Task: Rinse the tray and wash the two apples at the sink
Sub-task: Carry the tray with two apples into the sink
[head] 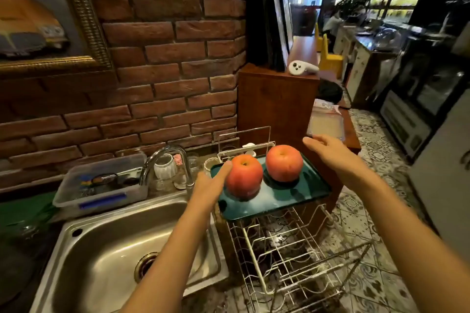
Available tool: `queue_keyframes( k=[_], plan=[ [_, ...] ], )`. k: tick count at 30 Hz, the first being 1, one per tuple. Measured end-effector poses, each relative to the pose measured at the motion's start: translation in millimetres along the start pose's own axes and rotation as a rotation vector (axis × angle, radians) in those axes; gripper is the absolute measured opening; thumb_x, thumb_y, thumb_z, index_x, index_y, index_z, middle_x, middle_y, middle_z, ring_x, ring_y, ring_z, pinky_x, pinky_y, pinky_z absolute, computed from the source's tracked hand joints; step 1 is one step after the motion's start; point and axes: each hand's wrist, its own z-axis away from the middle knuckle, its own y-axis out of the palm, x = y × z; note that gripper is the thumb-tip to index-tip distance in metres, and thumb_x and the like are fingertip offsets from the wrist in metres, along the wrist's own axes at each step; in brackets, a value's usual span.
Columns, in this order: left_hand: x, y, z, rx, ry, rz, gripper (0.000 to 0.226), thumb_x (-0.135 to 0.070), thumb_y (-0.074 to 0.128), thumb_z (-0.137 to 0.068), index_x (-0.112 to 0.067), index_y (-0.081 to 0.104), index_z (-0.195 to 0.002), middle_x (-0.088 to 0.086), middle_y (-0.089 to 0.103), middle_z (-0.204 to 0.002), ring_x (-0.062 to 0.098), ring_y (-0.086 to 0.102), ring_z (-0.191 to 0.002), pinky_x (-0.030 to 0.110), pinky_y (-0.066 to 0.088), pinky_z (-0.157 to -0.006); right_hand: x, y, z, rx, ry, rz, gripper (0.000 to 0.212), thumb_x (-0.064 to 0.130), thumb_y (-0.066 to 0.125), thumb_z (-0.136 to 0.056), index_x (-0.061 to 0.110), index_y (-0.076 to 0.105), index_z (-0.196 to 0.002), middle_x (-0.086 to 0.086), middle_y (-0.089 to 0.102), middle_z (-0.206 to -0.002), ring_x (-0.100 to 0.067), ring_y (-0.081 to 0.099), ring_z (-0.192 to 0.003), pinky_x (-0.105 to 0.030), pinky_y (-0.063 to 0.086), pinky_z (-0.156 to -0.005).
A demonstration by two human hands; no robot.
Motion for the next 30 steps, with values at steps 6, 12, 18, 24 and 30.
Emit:
queue_keyframes(
  k=[6, 12, 18, 24, 30],
  plan=[
    [-5, 22, -9, -0.012, -0.192, 0.006, 0.097, -0.073, 0.068, -0.074, -0.004, 0.047, -0.139, 0.015, 0.051, -0.135, 0.041, 0.049, -0.128, 0.057, 0.042, -0.108, -11, -6, -28, 0.173, 0.208, -0.039, 0.076, 0.062, 0.053, -0.092, 0.015, 0.042, -0.150, -0.009, 0.036, -0.159, -0.035, 0.037, -0.141, -0.048, 0.032, -0.109],
    [-12, 25, -17, -0.048, -0.263, -0.016, 0.127, -0.083, 0.076, -0.048, -0.007, 0.043, -0.144, 0.020, 0.047, -0.146, 0.045, 0.051, -0.127, 0.061, 0.044, -0.105, -23, 6, -39, 0.312, 0.277, -0.025, 0.111, 0.081, 0.060, -0.072, 0.003, 0.040, -0.148, -0.019, 0.040, -0.152, -0.039, 0.046, -0.132, -0.052, 0.043, -0.105],
    [-16, 26, -21, -0.132, -0.306, 0.010, 0.100, -0.061, 0.082, -0.067, -0.001, 0.047, -0.140, 0.015, 0.049, -0.139, 0.041, 0.054, -0.117, 0.048, 0.056, -0.072, -24, 8, -44, 0.264, 0.269, -0.013, 0.096, 0.070, 0.062, -0.080, -0.001, 0.043, -0.141, -0.019, 0.048, -0.139, -0.031, 0.049, -0.108, -0.044, 0.044, -0.084],
    [-14, 28, -21, -0.173, -0.295, 0.147, 0.093, -0.049, 0.089, -0.064, 0.002, 0.053, -0.133, 0.014, 0.054, -0.120, 0.039, 0.059, -0.104, 0.046, 0.062, -0.075, -25, 11, -43, 0.216, 0.290, -0.044, 0.095, 0.073, 0.069, -0.070, 0.000, 0.054, -0.127, -0.016, 0.057, -0.124, -0.035, 0.056, -0.110, -0.050, 0.051, -0.093],
    [-12, 18, -18, -0.167, -0.281, 0.210, 0.089, -0.048, 0.090, -0.062, 0.000, 0.056, -0.129, 0.016, 0.055, -0.120, 0.040, 0.058, -0.110, 0.046, 0.062, -0.084, -12, 17, -41, 0.202, 0.270, -0.055, 0.090, 0.068, 0.070, -0.074, 0.001, 0.051, -0.131, -0.011, 0.050, -0.121, -0.031, 0.049, -0.110, -0.044, 0.043, -0.086]
  ],
)
